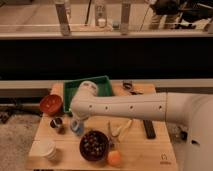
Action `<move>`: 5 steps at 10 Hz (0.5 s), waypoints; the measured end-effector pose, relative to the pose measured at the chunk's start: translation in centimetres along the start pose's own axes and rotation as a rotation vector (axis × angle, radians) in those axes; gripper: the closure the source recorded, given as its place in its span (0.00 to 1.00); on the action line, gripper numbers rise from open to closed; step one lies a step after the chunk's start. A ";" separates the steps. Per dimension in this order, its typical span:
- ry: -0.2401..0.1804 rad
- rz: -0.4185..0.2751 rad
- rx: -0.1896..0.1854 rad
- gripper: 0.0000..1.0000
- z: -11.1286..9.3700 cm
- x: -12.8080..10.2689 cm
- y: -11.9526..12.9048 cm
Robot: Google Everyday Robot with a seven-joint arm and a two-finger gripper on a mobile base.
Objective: Place towel in metal cup
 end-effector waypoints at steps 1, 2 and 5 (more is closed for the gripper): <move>-0.010 0.007 -0.003 1.00 0.0 0.1 -0.2; -0.028 0.019 -0.013 1.00 0.0 0.3 -0.6; -0.077 0.035 -0.041 1.00 0.0 0.5 -1.4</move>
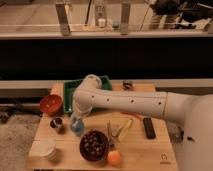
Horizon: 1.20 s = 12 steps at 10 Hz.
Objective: Place towel in metal cup
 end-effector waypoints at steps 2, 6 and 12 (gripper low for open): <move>-0.040 0.015 -0.020 1.00 -0.1 0.1 -0.5; -0.090 0.038 -0.035 1.00 -0.1 0.3 -1.4; -0.184 0.090 -0.045 1.00 -0.3 1.0 -2.1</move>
